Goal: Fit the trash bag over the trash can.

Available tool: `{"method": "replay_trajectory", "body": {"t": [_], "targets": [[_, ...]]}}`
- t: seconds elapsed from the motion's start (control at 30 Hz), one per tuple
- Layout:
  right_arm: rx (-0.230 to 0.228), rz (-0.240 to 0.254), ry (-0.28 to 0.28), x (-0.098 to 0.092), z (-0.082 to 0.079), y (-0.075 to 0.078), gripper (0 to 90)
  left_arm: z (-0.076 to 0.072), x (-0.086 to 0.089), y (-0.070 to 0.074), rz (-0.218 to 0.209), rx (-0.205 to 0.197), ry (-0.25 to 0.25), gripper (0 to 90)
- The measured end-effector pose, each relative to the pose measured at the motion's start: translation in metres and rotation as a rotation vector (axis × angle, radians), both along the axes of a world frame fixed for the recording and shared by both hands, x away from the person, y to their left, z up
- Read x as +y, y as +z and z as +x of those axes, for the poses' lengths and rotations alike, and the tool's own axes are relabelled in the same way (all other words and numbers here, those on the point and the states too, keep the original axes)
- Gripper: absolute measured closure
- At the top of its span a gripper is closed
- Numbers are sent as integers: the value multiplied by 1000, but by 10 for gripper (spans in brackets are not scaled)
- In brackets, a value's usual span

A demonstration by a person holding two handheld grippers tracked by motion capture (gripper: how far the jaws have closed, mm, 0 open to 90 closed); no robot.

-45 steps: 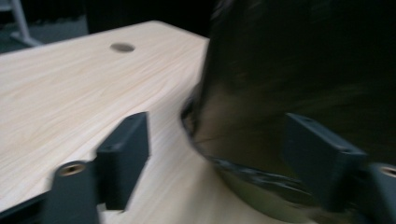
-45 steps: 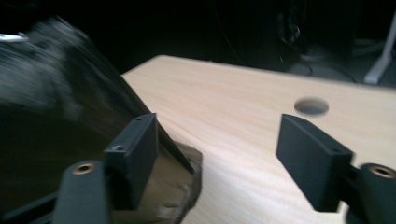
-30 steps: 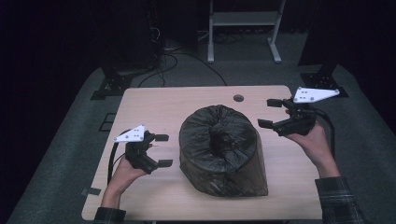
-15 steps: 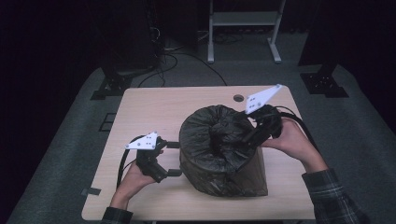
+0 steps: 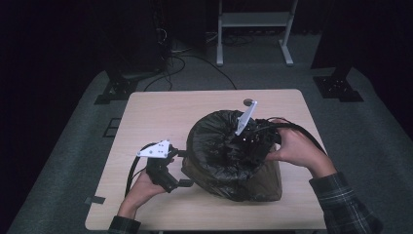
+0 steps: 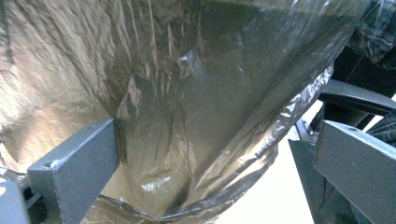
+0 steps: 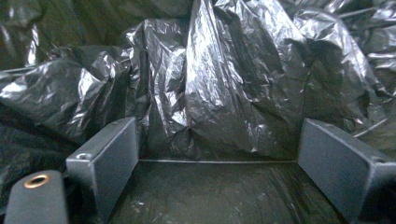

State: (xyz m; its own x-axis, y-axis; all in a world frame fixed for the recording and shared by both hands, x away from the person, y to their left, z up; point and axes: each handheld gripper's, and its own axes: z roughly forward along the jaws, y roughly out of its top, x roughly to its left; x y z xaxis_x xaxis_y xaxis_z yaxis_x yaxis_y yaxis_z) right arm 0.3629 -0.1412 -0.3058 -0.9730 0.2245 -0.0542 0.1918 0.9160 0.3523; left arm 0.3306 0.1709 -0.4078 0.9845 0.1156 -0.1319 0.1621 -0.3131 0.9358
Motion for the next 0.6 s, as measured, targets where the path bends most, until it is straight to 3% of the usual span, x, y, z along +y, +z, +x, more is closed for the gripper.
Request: {"method": "replay_trajectory", "body": {"t": [0.17, 0.3, 0.4, 0.6], "targets": [[37, -47, -2, 4, 2, 0, 108, 0, 0, -1, 2, 2, -4, 0], [3, 28, -4, 7, 1, 8, 103, 0, 1, 0, 0, 3, -2, 0], [-26, 34, -4, 12, 0, 18, 103, 0, 1, 1, -4, -2, -1, 0], [-53, 114, 17, 37, 0, 34, 103, -1, -1, 2, -6, -6, -8, 0]]}}
